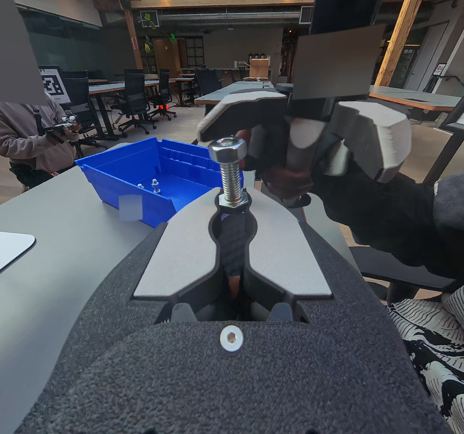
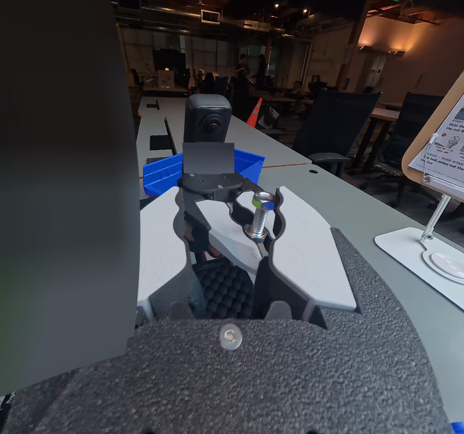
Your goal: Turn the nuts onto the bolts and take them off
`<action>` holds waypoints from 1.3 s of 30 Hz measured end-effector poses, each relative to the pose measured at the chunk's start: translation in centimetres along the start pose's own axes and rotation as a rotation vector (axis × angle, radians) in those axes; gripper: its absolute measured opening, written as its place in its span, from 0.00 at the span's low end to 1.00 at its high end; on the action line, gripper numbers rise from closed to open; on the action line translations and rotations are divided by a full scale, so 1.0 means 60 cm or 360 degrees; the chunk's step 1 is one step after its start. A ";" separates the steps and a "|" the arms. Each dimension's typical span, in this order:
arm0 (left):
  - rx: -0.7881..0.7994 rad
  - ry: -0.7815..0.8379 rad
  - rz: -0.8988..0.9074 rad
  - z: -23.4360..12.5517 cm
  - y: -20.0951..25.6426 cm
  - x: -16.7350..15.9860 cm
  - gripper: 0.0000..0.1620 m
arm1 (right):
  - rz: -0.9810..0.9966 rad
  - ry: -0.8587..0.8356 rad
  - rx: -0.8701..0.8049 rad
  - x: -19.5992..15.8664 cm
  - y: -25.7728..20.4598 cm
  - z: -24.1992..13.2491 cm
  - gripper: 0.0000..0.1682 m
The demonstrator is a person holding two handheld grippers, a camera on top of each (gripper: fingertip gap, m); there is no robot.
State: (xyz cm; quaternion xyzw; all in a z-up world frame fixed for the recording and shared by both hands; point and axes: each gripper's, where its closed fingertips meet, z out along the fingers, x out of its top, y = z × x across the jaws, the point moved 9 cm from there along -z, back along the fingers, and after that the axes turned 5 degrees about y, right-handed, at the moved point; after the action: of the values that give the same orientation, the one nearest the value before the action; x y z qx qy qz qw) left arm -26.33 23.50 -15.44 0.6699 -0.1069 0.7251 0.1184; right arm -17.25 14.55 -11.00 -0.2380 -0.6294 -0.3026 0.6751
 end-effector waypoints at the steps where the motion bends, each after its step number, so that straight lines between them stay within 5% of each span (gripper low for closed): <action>1: 0.0009 -0.0001 -0.0005 -0.001 -0.002 -0.003 0.08 | 0.0012 0.0008 0.0009 -0.002 -0.002 -0.005 0.37; 8: 0.0009 0.0055 -0.0031 -0.008 -0.009 -0.032 0.08 | 0.0064 0.0065 -0.0067 -0.031 -0.002 -0.031 0.28; 12: -0.0019 0.0086 -0.0011 -0.008 -0.008 -0.050 0.09 | 0.0078 -0.0045 -0.0174 -0.064 0.015 -0.019 0.47; 16: -0.0037 0.0066 -0.0004 -0.008 -0.007 -0.067 0.09 | 0.0046 -0.0128 -0.0116 -0.088 0.014 0.004 0.50; 31: 0.0016 0.0019 -0.0048 -0.010 -0.019 -0.094 0.08 | 0.0141 -0.0059 -0.0105 -0.101 -0.004 -0.008 0.43; 34: 0.0022 0.0021 -0.0059 -0.010 -0.020 -0.096 0.08 | 0.0178 -0.0016 -0.0070 -0.102 -0.013 -0.028 0.30; 39: -0.0001 0.0033 -0.0058 -0.008 -0.017 -0.098 0.08 | 0.0187 0.0033 -0.0179 -0.108 0.000 -0.035 0.33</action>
State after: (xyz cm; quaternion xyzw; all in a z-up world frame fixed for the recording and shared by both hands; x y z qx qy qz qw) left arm -26.04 24.47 -21.33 0.6641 -0.0937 0.7297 0.1331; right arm -15.92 13.80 -17.63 -0.3088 -0.5893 -0.2998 0.6837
